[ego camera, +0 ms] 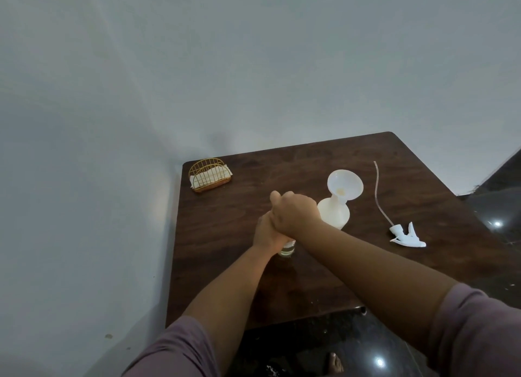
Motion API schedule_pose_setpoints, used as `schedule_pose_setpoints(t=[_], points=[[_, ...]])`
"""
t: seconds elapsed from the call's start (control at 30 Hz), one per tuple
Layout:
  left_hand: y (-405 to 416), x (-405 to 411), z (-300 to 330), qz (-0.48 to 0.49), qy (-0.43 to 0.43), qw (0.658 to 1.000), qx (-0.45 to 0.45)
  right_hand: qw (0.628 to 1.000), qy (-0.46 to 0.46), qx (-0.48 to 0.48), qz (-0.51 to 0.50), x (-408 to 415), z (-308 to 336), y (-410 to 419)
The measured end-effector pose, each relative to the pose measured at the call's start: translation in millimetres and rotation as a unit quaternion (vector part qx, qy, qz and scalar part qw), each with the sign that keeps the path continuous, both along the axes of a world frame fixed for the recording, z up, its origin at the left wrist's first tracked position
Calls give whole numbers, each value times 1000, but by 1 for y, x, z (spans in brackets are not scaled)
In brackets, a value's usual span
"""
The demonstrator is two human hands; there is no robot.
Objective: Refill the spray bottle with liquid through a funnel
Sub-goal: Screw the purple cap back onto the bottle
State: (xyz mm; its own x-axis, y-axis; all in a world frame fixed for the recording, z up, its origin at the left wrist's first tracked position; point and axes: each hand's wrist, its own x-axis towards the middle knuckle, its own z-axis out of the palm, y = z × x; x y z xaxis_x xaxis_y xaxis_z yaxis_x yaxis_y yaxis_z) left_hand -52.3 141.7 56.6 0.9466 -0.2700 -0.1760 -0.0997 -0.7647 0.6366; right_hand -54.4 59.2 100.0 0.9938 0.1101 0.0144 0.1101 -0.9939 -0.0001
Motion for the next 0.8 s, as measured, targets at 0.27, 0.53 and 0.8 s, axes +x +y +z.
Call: schedule_pose_setpoints(t=[0.27, 0.53, 0.8], points=[[-6, -5, 18, -36, 37, 999, 9, 997, -28, 70, 32, -4, -3, -13], [-6, -3, -19, 90, 139, 977, -131, 911, -58, 408, 28, -7, -29, -29], [-8, 4, -52, 178, 181, 955, -154, 900, 106, 419, 55, 13, -37, -50]])
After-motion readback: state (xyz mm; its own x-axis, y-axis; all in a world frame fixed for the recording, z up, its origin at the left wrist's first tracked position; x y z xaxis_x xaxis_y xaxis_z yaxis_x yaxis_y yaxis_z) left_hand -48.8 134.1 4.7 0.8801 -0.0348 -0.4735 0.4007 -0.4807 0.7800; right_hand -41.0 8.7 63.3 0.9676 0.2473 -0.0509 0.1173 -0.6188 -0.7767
